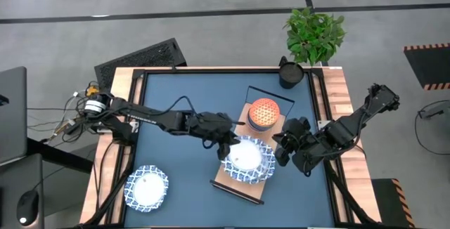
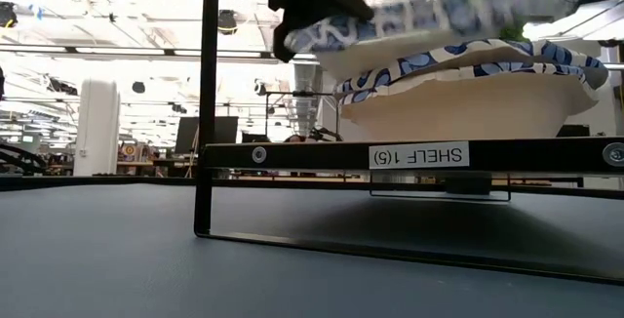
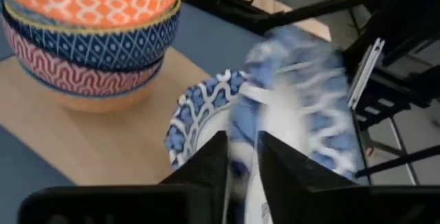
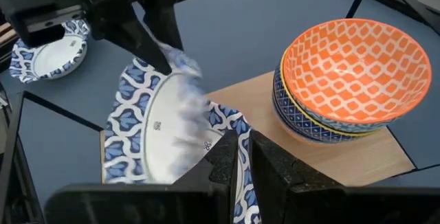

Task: Place and stack bowls onto a shelf
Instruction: Stack the white pattern plate into the white pattern plate on the shelf

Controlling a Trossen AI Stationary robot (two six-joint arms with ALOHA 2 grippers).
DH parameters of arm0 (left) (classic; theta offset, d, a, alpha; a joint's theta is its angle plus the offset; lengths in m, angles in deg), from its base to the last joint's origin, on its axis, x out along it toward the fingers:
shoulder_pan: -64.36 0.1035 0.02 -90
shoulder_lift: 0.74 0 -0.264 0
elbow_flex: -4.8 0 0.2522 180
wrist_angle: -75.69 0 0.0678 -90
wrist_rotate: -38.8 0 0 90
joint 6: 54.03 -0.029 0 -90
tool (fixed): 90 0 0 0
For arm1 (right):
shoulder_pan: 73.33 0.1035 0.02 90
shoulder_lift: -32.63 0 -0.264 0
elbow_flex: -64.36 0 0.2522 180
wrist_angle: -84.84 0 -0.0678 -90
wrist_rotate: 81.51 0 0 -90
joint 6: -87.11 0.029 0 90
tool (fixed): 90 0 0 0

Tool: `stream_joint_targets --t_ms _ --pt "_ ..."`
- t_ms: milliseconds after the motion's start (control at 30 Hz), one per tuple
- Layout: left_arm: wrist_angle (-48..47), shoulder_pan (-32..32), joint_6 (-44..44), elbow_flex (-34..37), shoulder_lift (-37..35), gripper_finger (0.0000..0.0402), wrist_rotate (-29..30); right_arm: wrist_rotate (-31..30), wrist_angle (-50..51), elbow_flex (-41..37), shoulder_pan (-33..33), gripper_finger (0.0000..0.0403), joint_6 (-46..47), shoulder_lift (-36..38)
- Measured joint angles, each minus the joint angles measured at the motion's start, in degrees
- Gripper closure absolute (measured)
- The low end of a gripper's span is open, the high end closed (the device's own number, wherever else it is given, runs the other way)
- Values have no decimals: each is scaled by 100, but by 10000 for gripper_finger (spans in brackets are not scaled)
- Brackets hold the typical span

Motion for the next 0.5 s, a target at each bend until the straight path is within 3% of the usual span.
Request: stream_joint_targets --t_ms 200,367,500 --pt "381 5 -15 5 249 292 -164 -4 4 0 0 340 0 0" --pt "682 25 45 0 601 271 -608 -11 -2 -24 0 340 0 2" --pt "738 81 -15 -3 645 259 -595 1 -65 -283 -22 340 7 -2"
